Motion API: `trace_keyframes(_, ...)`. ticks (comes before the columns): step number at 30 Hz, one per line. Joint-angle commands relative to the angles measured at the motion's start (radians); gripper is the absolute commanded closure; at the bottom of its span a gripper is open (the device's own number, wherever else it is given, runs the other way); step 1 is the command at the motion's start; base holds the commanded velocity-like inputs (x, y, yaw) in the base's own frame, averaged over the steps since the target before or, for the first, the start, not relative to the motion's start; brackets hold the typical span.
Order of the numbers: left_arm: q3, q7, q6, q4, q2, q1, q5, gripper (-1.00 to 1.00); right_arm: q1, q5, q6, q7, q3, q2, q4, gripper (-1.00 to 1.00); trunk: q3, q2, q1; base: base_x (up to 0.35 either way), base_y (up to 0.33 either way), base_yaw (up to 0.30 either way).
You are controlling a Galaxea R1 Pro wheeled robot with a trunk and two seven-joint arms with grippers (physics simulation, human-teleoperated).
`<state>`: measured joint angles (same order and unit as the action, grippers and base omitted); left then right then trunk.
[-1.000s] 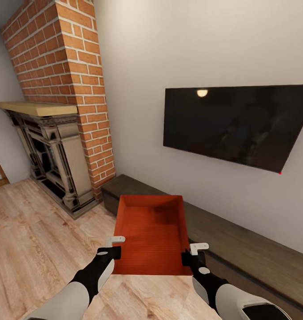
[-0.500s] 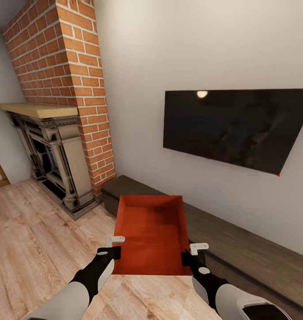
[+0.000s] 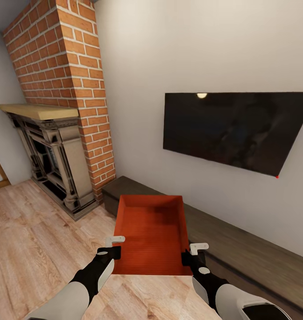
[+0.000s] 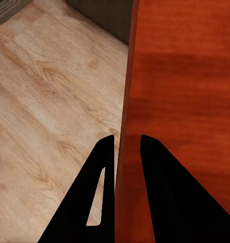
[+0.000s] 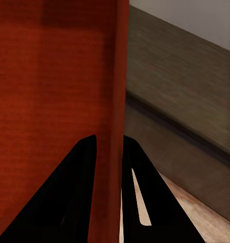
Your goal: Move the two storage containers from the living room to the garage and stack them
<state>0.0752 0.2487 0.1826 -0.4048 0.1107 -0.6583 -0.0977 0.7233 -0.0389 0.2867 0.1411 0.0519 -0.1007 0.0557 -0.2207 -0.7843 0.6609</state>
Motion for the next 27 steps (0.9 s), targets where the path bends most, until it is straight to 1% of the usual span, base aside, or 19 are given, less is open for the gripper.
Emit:
trace_keyframes(1, -0.008, 0.016, -0.063, -0.005, 0.0, 0.0, 0.023, 1.0, 0.001, -0.007, 0.0, 0.003, -0.047, -0.008, -0.002, 1.0, 0.002, 0.006, -0.004, 0.0, 0.0, 0.0)
trace_keyframes(27, -0.008, 0.016, -0.063, -0.005, 0.0, -0.001, 0.023, 1.0, 0.001, -0.007, 0.002, 0.004, -0.047, -0.01, -0.002, 1.0, 0.121, 0.188, -0.103, 0.0, 0.0, 0.0)
